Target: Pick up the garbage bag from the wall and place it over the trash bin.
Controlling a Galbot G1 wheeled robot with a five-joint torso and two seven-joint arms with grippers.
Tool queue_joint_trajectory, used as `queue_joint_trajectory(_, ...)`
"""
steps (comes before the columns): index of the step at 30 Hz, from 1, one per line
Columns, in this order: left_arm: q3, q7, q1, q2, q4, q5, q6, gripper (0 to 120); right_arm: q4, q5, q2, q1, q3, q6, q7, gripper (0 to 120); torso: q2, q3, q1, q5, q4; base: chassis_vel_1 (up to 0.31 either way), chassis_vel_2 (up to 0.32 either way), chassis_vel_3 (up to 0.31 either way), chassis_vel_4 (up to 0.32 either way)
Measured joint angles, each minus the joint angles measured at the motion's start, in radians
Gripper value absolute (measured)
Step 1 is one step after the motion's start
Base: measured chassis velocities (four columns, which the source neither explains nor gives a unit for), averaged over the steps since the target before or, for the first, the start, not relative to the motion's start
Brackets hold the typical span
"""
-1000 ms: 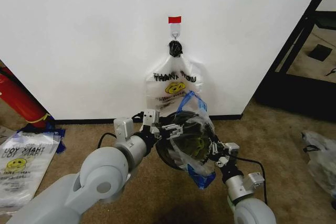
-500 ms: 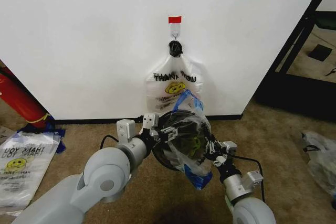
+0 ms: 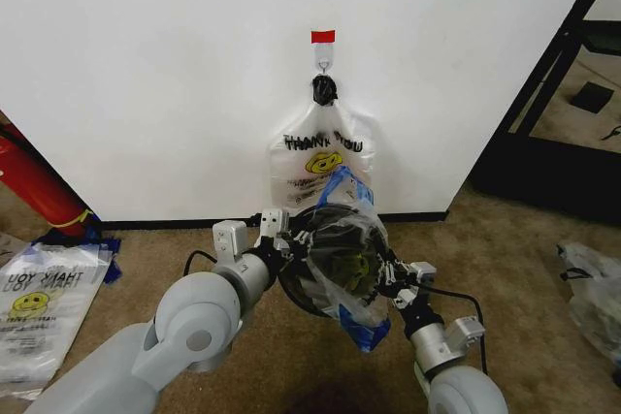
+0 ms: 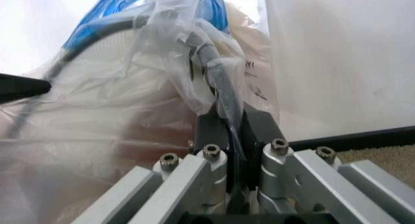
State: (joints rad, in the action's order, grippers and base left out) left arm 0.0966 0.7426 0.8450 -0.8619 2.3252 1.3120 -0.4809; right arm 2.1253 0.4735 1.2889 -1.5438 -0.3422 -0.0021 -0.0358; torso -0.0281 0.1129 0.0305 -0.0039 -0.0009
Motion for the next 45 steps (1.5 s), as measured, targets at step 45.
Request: queue_joint_trajectory(45, -0.153, -0.127, 0.005, 0.198, -0.116, 0.187, -0.079, 0, -0.057, 0.171, -0.004, -0.005, -0.027, 0.056, 0.112, 1, 0.0, 0.0, 0.0, 0.0, 0.0, 0.0, 0.0, 0.0, 0.0)
